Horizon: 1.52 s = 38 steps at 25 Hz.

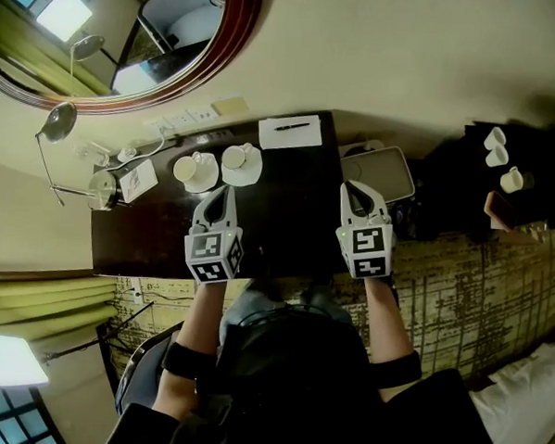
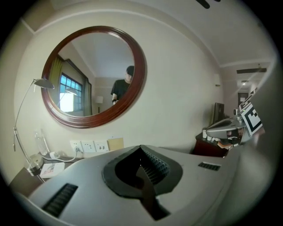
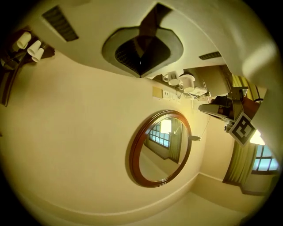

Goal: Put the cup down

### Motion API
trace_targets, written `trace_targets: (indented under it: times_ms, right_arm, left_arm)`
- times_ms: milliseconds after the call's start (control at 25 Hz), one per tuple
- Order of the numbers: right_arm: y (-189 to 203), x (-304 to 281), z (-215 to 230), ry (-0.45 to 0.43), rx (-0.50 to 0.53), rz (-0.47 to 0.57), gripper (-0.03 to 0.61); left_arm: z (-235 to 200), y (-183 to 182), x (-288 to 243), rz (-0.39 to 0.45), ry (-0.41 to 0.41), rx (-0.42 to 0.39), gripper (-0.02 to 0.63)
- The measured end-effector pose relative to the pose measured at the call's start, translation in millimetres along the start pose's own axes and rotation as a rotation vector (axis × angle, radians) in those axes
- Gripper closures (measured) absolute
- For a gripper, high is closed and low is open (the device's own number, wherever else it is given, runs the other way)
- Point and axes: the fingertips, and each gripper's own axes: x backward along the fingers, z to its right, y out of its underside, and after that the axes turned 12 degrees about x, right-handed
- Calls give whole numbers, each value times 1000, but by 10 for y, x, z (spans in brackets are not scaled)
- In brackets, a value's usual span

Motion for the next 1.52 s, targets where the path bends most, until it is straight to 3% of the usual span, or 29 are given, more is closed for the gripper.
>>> trace_targets:
  times_ms: [200,640,920,1040,1240,1520]
  right_arm:
    - [-286,-319,-540,-71,29,19,578]
    - [-900,-1029,-1833,-183,37,20,578]
    - [-1060,-1283,-2271,-160,19,-10,578]
    - [-1071,-1291,-2379,-140,0,-29,578]
    - [-1013,-1281,-2486,-162,-20,-54,578]
    - [-831,-1209,-2316,-183,-25,-84,578]
  left_arm:
    - [-529,-62,206,9,-51,23,612]
    - [-1672,-86,365,-18,-48,35,612]
    - [-2142,89,330,-40,32,32,612]
    - [-2180,120,332,-60,81,26,612]
    - [-2210,198,260,-49,90,58,612]
    - [-1905,295,89,-61,114,110,612]
